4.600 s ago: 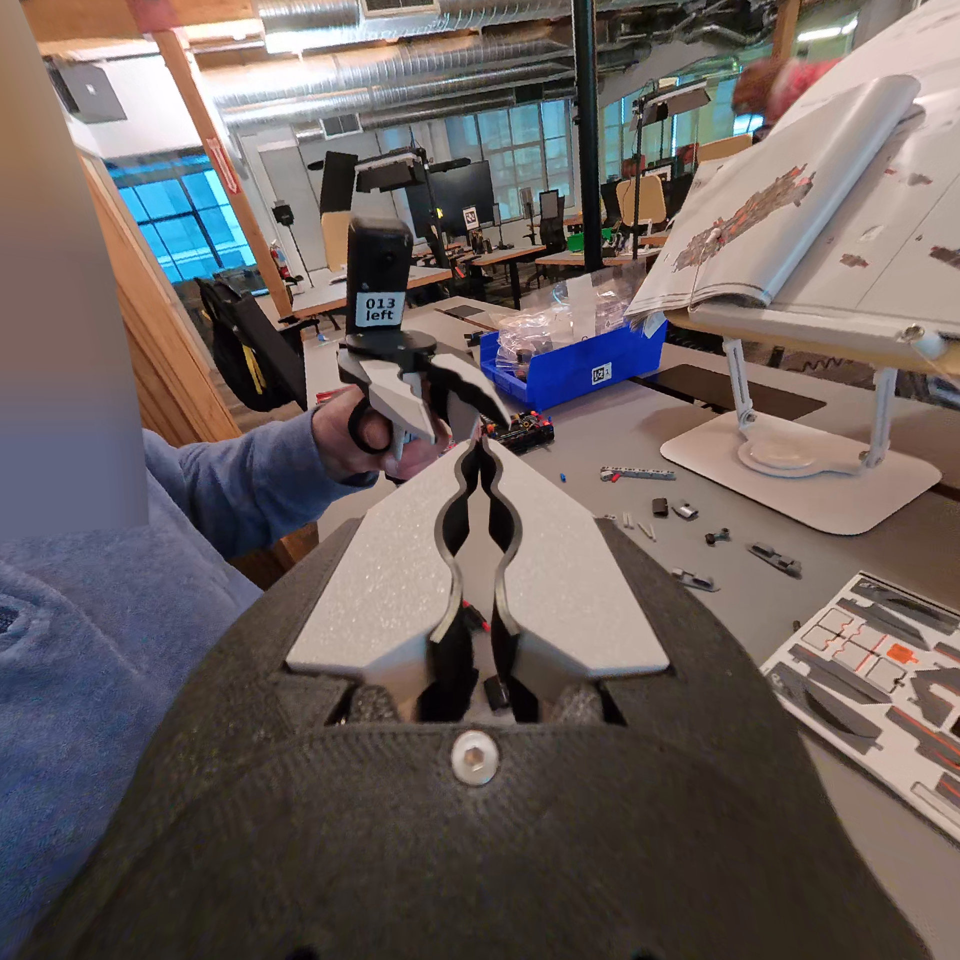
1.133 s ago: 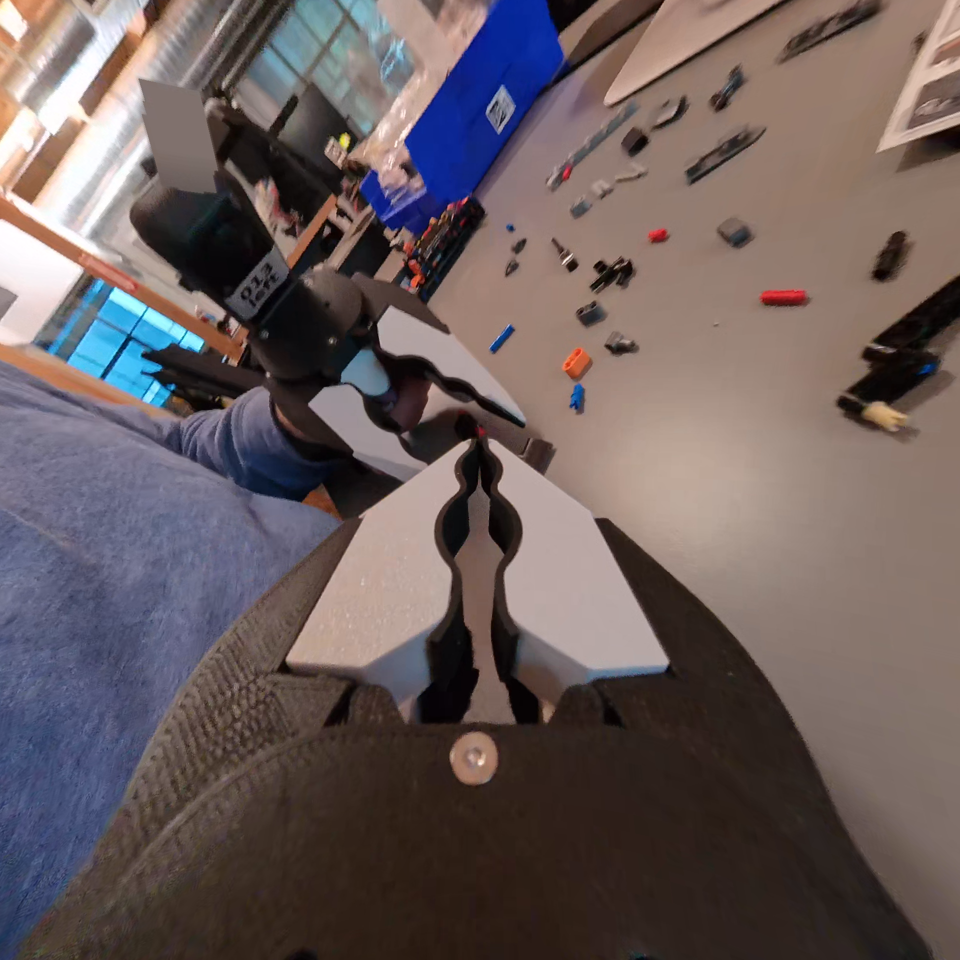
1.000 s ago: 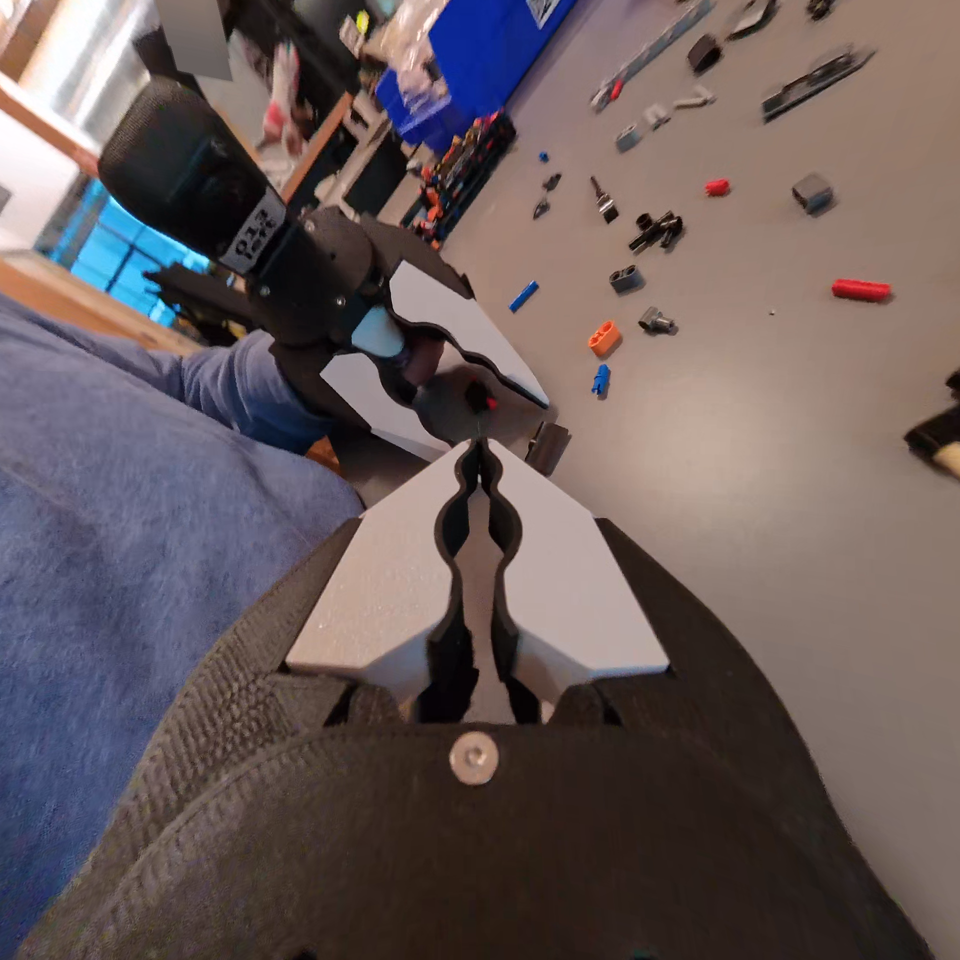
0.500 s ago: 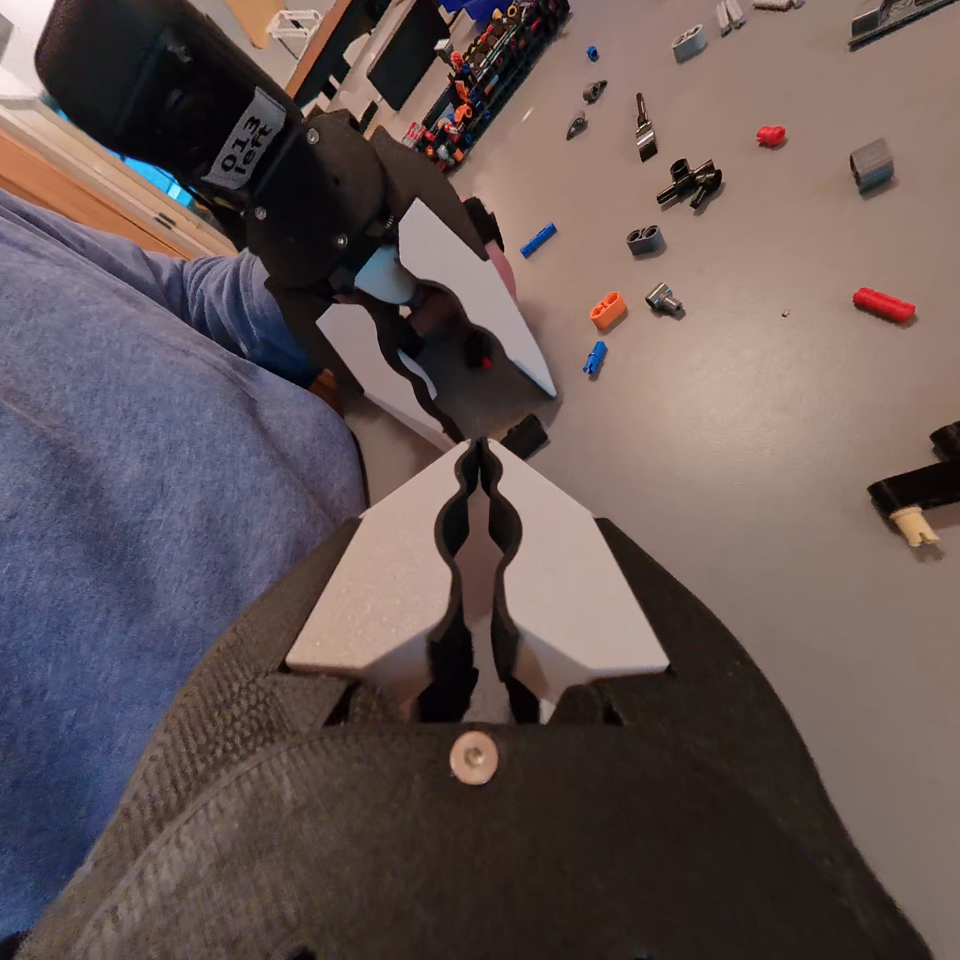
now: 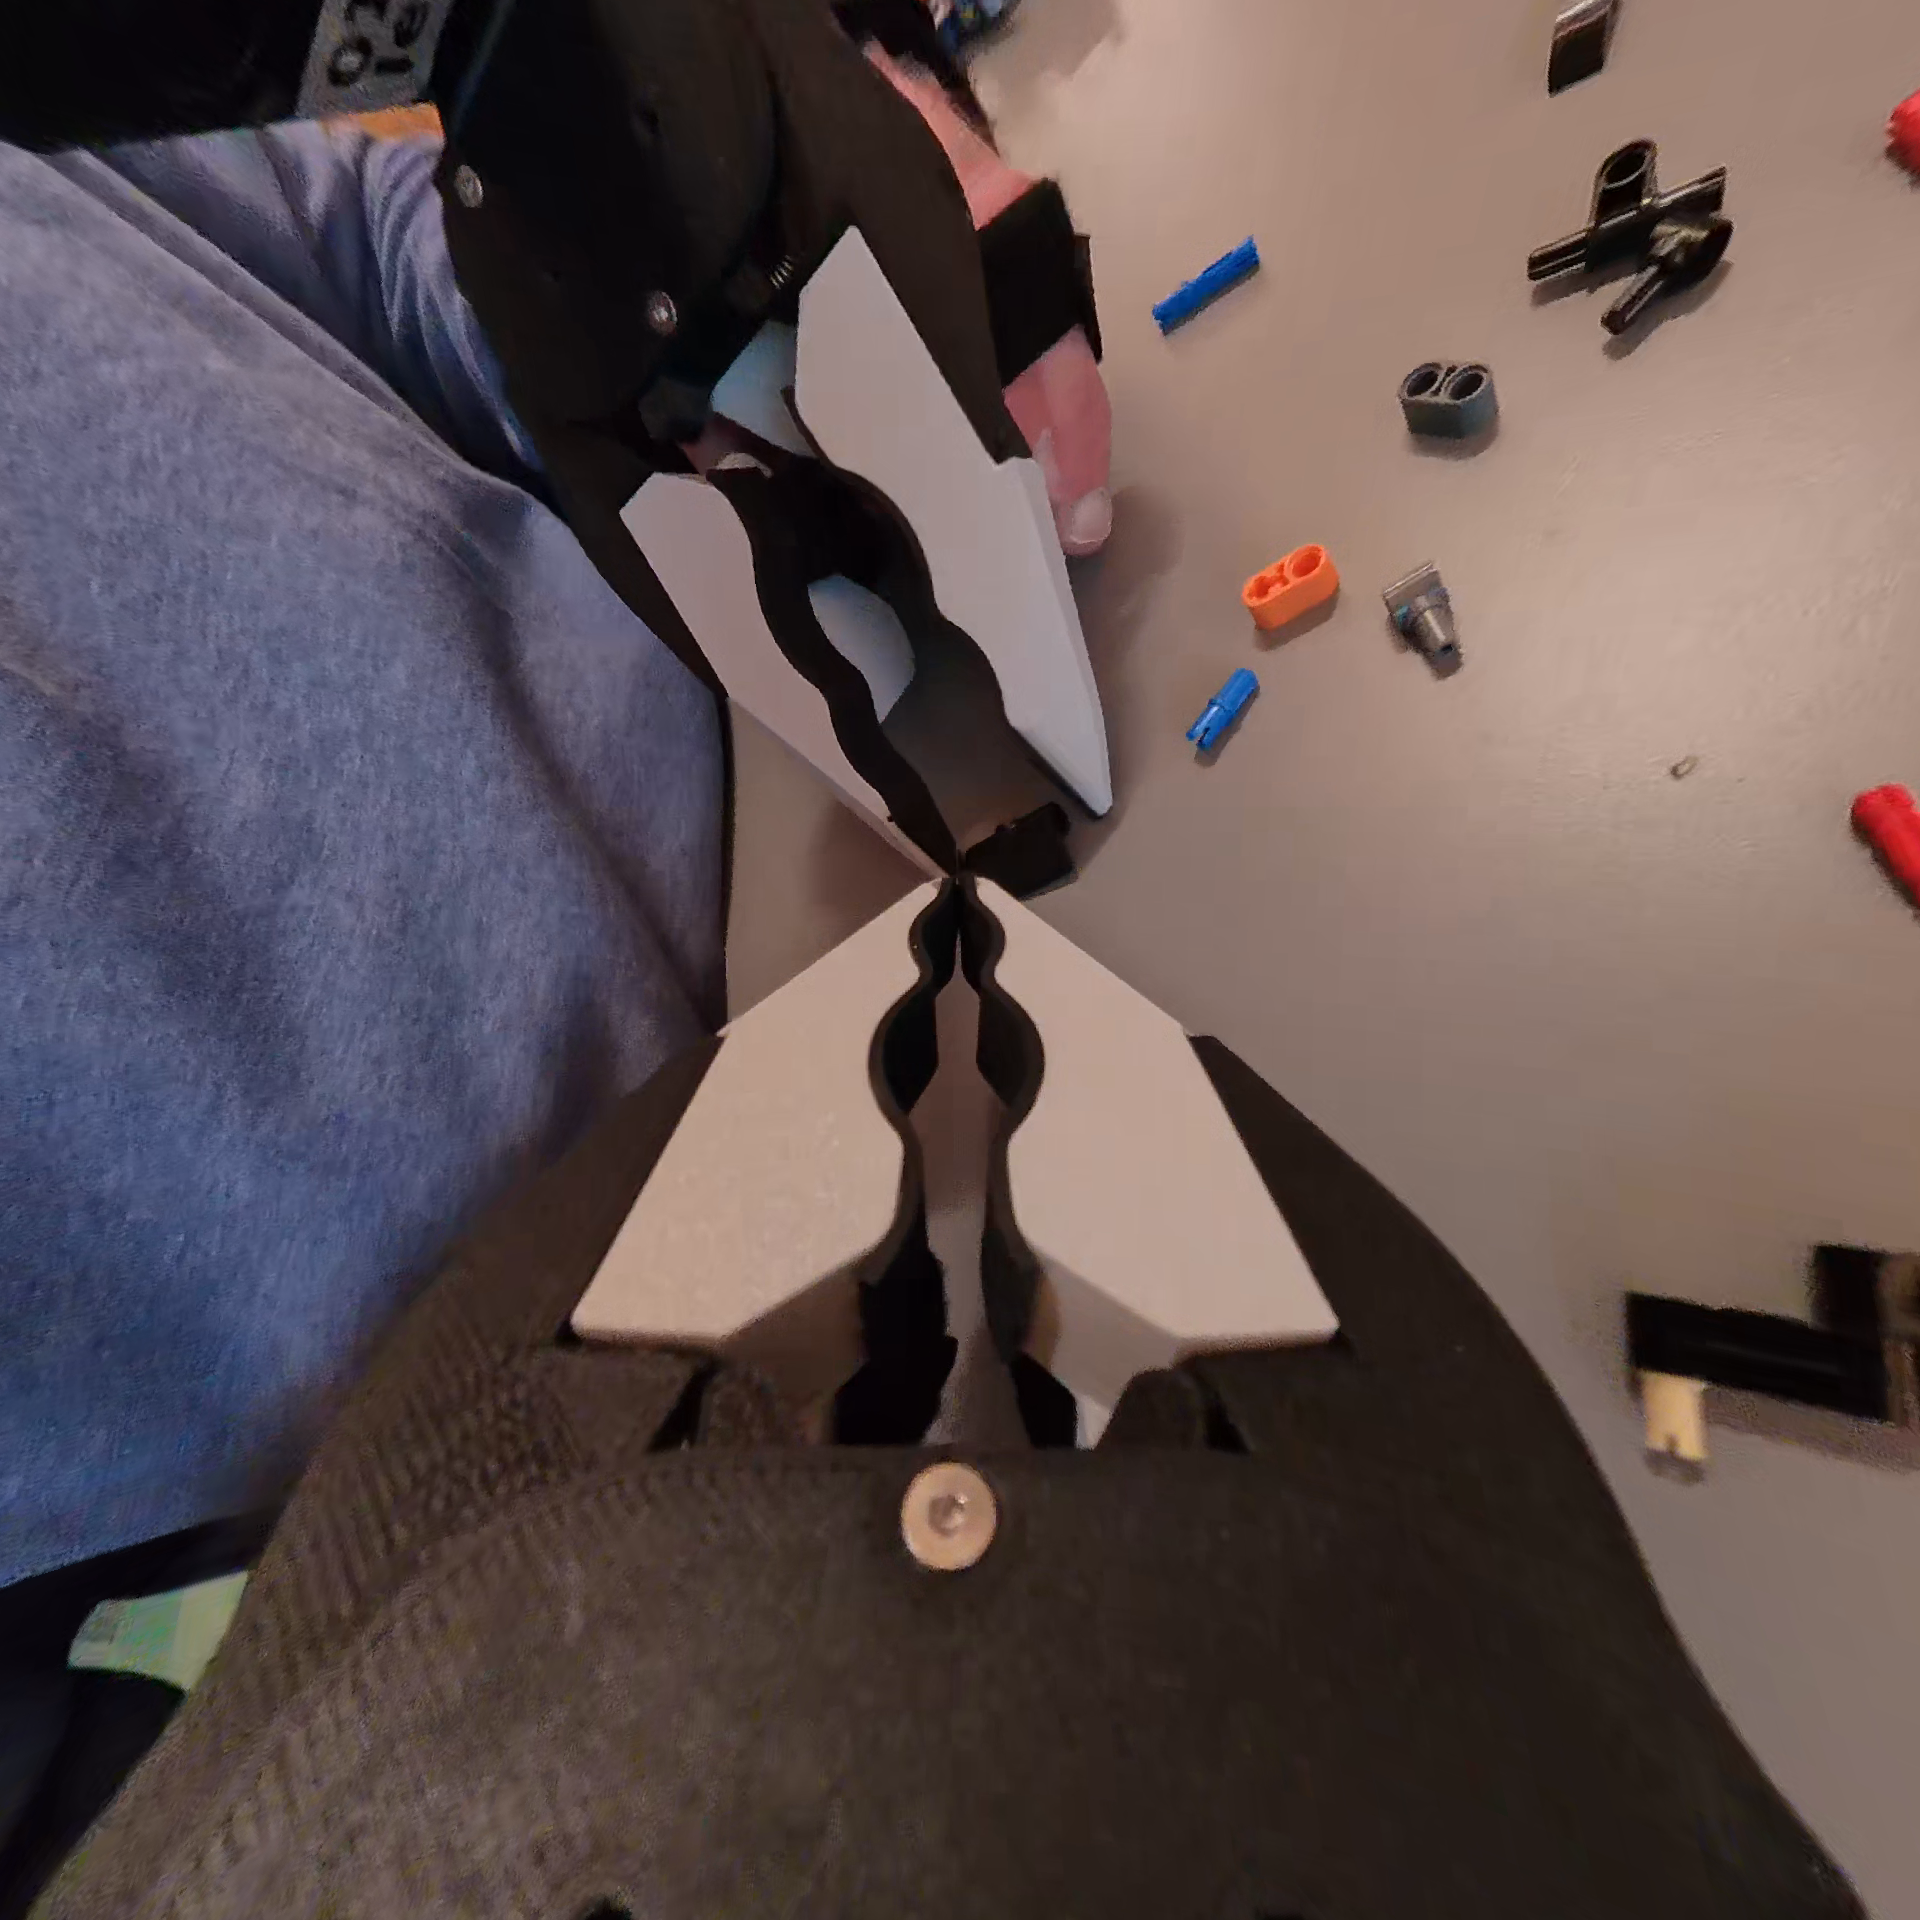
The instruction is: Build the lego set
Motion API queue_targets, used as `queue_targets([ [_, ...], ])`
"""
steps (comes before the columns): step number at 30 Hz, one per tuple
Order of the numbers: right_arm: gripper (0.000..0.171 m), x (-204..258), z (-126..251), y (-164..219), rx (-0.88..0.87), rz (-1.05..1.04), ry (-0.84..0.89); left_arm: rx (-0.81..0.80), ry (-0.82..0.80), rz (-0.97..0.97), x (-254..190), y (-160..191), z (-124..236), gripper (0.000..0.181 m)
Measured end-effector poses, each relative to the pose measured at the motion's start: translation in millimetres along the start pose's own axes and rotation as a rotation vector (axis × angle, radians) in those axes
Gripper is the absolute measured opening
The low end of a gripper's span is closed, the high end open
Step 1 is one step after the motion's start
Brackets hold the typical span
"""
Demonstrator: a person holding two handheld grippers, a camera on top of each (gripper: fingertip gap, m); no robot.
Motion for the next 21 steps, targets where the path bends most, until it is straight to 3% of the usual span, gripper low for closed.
queue_targets([
  [1,0.0,-1.9,-0.3,-1.0,0.016,0.002,-0.006,-0.003,-0.002,0.002,0.1,-0.1,-0.3,0.031],
  [21,0.0,-13.1,-6.9,-9.2,0.174,0.038,-0.106,-0.017,0.024,-0.049,2.6,-1.0,-2.5,0.023],
])
Point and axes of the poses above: each gripper's, where its closed fingertips meet, z back along the fingers, y out of its underside, x = y × z across the jaws, the point moved 6 cm from there along z, back along the fingers, and after that the axes turned 5 degrees about -y, right-handed, at the moved point
